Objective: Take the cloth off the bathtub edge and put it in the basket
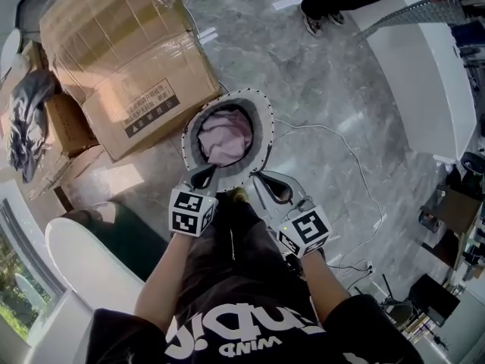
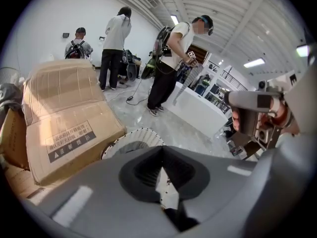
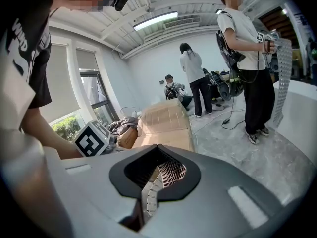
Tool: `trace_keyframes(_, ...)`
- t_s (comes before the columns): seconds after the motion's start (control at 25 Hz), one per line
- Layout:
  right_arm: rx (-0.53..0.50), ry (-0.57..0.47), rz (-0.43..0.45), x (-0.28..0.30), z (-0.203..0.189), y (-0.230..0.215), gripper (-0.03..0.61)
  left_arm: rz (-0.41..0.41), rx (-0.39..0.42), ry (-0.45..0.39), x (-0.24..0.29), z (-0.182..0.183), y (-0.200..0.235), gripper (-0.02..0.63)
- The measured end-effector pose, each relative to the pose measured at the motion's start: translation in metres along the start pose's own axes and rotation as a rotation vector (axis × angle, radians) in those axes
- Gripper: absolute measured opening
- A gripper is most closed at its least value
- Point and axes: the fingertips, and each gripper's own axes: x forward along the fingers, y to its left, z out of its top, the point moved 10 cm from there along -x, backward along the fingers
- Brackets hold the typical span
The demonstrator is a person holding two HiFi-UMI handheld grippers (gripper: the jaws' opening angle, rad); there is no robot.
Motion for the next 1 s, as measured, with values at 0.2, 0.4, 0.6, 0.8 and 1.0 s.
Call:
trace_keyframes(0.2,-0.014,-0.027,0.01,-0.01,0.013,0.017,0.009,-0.001,0.022,-0.006,-0.025,0.01,-0.011,-0.003)
trace_keyframes(0.4,-0.016,-0.051,0.017,-0.026,0.024,0.033,0.009,-0.019,0.037,-0.061,-0.063,0.029,-0.027,-0.003)
trace_keyframes(0.6,-0.017,-0.075,0.034,-0.05,0.034,0.054,0.009,-0.056,-0.001,-0.13,-0.106,0.045,-0.05,-0.003)
trace_keyframes(0.8,-0.056,-0.113,0.069,-0.065,0.048,0.071,0.009,-0.08,0.026,-0.224,-0.137,0.065,-0.077,-0.003)
trace_keyframes(1.0,-0.104,-0.191,0.068,-0.089,0.068,0.082,0.009,-0.072,0.129,-0.331,-0.177,0.081,-0.092,-0.003)
